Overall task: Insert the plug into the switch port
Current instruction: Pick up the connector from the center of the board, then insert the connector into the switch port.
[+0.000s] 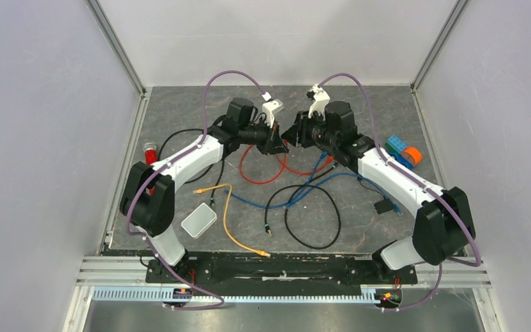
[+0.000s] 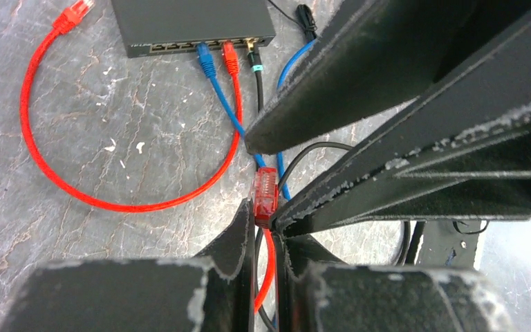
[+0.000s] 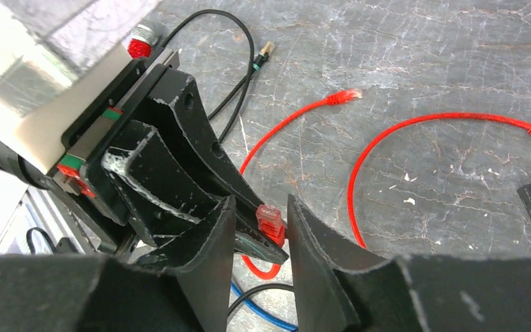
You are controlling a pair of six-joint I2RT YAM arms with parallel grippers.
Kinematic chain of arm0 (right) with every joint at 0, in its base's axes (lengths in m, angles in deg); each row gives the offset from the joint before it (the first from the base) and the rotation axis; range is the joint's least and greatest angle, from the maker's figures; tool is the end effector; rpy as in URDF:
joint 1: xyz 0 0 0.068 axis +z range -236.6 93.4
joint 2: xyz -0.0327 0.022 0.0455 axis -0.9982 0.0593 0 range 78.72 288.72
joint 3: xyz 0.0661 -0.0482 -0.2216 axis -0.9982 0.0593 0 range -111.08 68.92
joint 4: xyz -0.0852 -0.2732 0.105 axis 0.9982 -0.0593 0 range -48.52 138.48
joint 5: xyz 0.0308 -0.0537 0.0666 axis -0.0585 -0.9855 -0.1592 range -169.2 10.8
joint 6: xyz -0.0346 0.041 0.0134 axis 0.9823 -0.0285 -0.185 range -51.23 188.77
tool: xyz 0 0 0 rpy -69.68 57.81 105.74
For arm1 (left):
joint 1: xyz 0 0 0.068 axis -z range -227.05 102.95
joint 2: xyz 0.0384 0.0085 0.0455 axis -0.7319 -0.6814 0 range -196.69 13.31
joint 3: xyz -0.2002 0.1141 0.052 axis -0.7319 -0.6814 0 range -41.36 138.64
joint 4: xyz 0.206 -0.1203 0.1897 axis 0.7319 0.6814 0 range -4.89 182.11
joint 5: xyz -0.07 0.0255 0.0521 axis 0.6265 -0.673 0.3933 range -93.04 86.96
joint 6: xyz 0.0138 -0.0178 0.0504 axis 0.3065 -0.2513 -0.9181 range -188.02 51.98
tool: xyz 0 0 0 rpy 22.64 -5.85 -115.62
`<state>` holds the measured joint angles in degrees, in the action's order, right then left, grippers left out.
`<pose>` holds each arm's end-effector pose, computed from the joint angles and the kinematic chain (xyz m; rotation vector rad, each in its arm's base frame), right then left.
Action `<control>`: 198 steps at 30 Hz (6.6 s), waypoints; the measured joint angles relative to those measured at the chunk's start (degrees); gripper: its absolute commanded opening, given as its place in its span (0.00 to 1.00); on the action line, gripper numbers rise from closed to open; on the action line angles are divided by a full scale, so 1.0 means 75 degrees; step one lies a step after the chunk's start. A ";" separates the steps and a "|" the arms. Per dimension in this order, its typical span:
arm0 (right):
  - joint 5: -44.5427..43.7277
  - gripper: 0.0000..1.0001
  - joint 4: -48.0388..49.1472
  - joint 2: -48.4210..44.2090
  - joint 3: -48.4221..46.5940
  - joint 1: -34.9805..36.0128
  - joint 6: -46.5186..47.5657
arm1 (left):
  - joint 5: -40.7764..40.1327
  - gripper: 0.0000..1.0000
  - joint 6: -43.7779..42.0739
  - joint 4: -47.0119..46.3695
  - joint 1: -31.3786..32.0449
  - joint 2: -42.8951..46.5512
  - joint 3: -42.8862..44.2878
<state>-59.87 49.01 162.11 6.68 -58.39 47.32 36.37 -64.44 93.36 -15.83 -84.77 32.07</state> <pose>0.3372 0.1951 0.2504 -0.3538 1.9857 0.8918 0.3533 -0.2419 0.2146 0.9209 1.9892 -1.0854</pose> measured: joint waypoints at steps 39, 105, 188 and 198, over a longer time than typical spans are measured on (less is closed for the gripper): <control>-0.0682 0.00 -0.0289 0.0804 -0.0356 0.0367 0.0157 | -0.0994 0.26 0.0003 0.0498 -0.0032 -0.0099 0.0003; 0.6968 0.00 1.1249 0.0388 0.2672 -0.3474 -0.4570 | 0.3398 0.57 0.1682 -0.4578 0.0341 -0.1177 0.1029; 0.1740 0.50 -0.0108 0.4301 -0.2343 -0.4811 0.1460 | -0.5887 0.02 0.0271 0.4468 0.1926 -0.5537 0.6621; 0.1967 0.50 -0.0595 0.5292 -0.2664 -0.4447 0.1891 | -0.5782 0.02 0.0286 0.4715 0.1918 -0.6353 0.7635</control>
<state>-45.11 44.55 201.81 -13.30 -91.75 61.50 -6.99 -62.30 128.72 -1.45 -132.42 89.33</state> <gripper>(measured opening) 0.502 0.066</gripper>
